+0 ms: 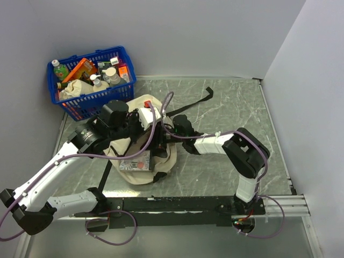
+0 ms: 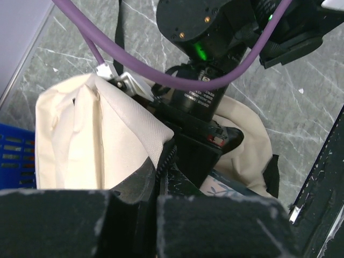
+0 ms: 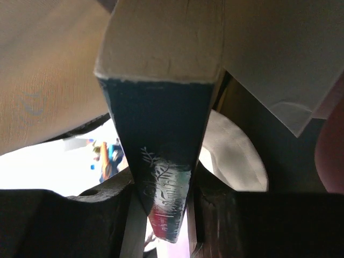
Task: Pack the student bag
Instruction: Place the book in the student bag.
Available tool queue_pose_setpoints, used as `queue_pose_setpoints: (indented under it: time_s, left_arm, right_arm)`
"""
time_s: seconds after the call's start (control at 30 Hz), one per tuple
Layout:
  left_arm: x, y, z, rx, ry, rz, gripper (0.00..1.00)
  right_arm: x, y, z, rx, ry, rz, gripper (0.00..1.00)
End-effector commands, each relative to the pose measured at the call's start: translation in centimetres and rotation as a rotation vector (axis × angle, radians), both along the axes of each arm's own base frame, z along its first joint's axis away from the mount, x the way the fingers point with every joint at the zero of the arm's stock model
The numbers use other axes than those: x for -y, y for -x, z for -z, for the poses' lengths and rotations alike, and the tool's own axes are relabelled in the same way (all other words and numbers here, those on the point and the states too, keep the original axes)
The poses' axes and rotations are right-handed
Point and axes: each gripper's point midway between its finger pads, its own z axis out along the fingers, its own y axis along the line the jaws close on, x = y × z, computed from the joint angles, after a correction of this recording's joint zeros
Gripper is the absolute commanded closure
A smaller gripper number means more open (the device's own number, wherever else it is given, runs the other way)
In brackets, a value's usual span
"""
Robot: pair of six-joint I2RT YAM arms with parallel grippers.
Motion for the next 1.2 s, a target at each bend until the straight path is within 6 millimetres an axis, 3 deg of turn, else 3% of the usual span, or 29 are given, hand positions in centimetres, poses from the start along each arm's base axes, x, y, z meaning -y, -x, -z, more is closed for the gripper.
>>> queue_pose_setpoints:
  time_s: [0.0, 0.1, 0.2, 0.37, 0.4, 0.43, 0.47, 0.5, 0.57, 0.6, 0.77, 0.8, 0.83, 0.87, 0.9, 0.97, 1.0, 1.03, 1.1, 1.13, 1.17]
  left_arm:
    - [2.1, 2.0, -4.3, 0.071, 0.160, 0.129, 0.99]
    - [2.0, 2.2, -4.0, 0.064, 0.157, 0.134, 0.99]
    - [1.9, 2.4, -3.8, 0.058, 0.151, 0.138, 0.99]
    - [1.5, 2.4, -2.9, 0.061, 0.132, 0.130, 0.99]
    - [1.3, 2.3, -2.8, 0.067, 0.127, 0.123, 0.99]
    - [1.3, 2.3, -2.4, 0.064, 0.122, 0.120, 0.99]
    - [1.3, 2.2, -2.3, 0.061, 0.121, 0.116, 0.99]
    - [1.3, 2.2, -2.2, 0.058, 0.121, 0.114, 0.99]
    - [1.5, 2.1, -2.3, 0.058, 0.128, 0.111, 0.99]
    - [1.6, 2.1, -2.3, 0.052, 0.129, 0.117, 0.99]
    - [1.9, 2.1, -2.7, 0.045, 0.143, 0.116, 0.99]
    - [1.8, 2.1, -2.7, 0.044, 0.142, 0.115, 0.99]
    - [1.8, 2.1, -2.7, 0.045, 0.142, 0.116, 0.99]
    - [1.8, 2.1, -2.8, 0.048, 0.141, 0.114, 0.99]
    - [1.7, 2.0, -2.7, 0.048, 0.139, 0.111, 0.99]
    - [1.7, 1.9, -2.5, 0.046, 0.138, 0.104, 0.99]
    - [1.8, 1.9, -2.6, 0.047, 0.144, 0.104, 0.99]
    - [1.8, 1.9, -2.5, 0.048, 0.144, 0.103, 0.99]
    - [1.9, 1.8, -2.6, 0.048, 0.149, 0.103, 0.99]
    - [2.0, 1.8, -2.5, 0.045, 0.149, 0.103, 0.99]
    - [2.1, 1.7, -2.6, 0.045, 0.153, 0.104, 0.99]
  right_arm:
    - [0.7, -5.5, -5.9, 0.161, -0.091, 0.254, 0.86]
    - [2.2, -7.3, -6.4, 0.125, -0.138, 0.343, 0.87]
    - [2.4, -8.0, -7.1, 0.102, -0.166, 0.333, 0.87]
    - [4.2, -6.7, -10.2, 0.122, -0.250, 0.270, 0.88]
    - [4.8, -6.2, -9.8, 0.107, -0.251, 0.279, 0.88]
    - [5.5, -5.7, -11.2, 0.126, -0.282, 0.295, 0.88]
    - [6.3, -6.6, -11.5, 0.120, -0.287, 0.385, 0.90]
    - [7.1, -6.5, -10.2, 0.109, -0.259, 0.455, 0.91]
    - [7.4, -5.8, -10.5, 0.151, -0.225, 0.529, 0.96]
    - [7.7, -6.8, -10.4, 0.152, -0.203, 0.613, 0.96]
    - [7.2, -8.2, -12.3, 0.167, -0.228, 0.745, 0.96]
    - [6.7, -8.5, -14.1, 0.178, -0.279, 0.727, 0.95]
    - [4.7, -7.1, -13.3, 0.161, -0.272, 0.549, 0.99]
    - [4.3, -7.2, -14.2, 0.136, -0.299, 0.452, 1.00]
    - [3.5, -5.8, -17.4, 0.182, -0.408, 0.338, 1.00]
    - [3.2, -4.1, -16.1, 0.120, -0.396, 0.269, 1.00]
    - [2.7, -3.2, -14.2, 0.077, -0.309, 0.248, 1.00]
    - [3.1, -2.4, -14.8, 0.135, -0.283, 0.262, 1.00]
    - [3.7, -0.9, -11.8, 0.081, -0.162, 0.325, 1.00]
    - [5.5, -2.2, -12.1, 0.043, -0.148, 0.503, 1.00]
    - [7.0, -1.9, -9.4, 0.017, -0.111, 0.583, 1.00]
